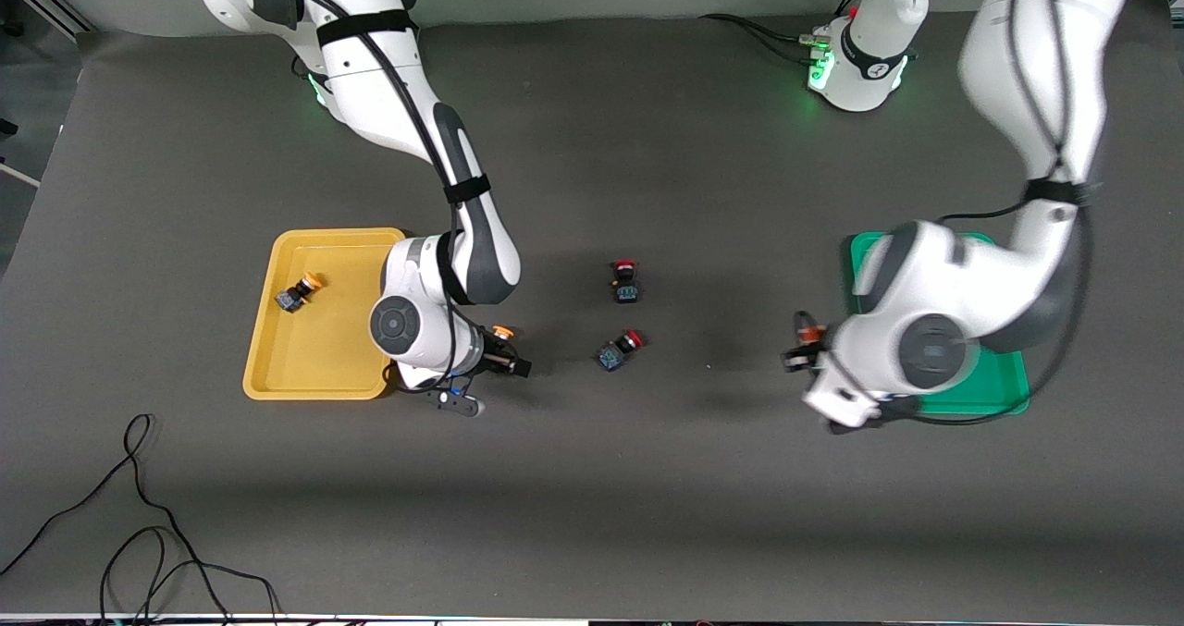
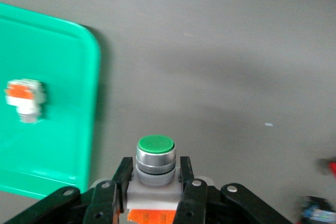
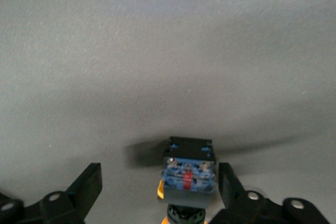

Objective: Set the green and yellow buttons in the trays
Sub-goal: 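Place the green button in the green tray with the left gripper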

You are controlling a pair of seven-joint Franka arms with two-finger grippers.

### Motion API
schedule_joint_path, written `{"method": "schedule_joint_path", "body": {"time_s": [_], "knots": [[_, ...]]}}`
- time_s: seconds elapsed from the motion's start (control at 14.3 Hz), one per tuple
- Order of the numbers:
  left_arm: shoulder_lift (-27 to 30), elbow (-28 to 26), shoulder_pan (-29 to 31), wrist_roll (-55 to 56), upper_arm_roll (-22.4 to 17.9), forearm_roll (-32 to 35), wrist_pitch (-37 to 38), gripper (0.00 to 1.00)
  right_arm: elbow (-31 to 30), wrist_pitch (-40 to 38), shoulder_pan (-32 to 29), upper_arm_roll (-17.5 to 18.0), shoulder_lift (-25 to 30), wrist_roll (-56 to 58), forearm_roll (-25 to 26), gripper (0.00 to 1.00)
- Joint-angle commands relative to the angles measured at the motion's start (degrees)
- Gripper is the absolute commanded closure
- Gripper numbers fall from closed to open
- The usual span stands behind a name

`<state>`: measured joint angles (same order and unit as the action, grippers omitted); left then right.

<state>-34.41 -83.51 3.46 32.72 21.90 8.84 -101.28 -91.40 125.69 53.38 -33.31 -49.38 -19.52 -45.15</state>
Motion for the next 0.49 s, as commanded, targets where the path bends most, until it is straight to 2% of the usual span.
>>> {"method": "schedule_joint_path", "body": {"time_s": [0.0, 0.07, 0.14, 0.28, 0.42], "knots": [[4.52, -9.11, 8.89, -7.30, 0.52, 2.82, -2.51, 0.84, -1.77, 0.78, -0.38, -0.09, 1.31, 1.94, -1.43, 0.38], [4.62, -9.83, 12.06, -10.02, 0.52, 5.02, -3.13, 0.84, -1.85, 0.78, -0.47, -0.09, 1.22, 1.94, -1.43, 0.89], [4.36, -11.23, 14.18, -12.83, 0.52, 6.61, -5.31, 0.84, -1.94, 0.78, -0.56, -0.09, 1.31, 1.94, -1.34, 1.00], [3.91, -17.18, 19.27, -16.63, 0.43, 10.56, -15.30, 0.84, -1.86, 0.52, -0.64, -0.35, 1.66, 1.94, -1.25, 1.00], [2.69, -20.90, 23.50, -21.71, 0.43, 12.60, -22.53, 0.84, -1.07, -1.31, -1.17, -2.53, 2.62, 1.94, -0.73, 1.00]]}}
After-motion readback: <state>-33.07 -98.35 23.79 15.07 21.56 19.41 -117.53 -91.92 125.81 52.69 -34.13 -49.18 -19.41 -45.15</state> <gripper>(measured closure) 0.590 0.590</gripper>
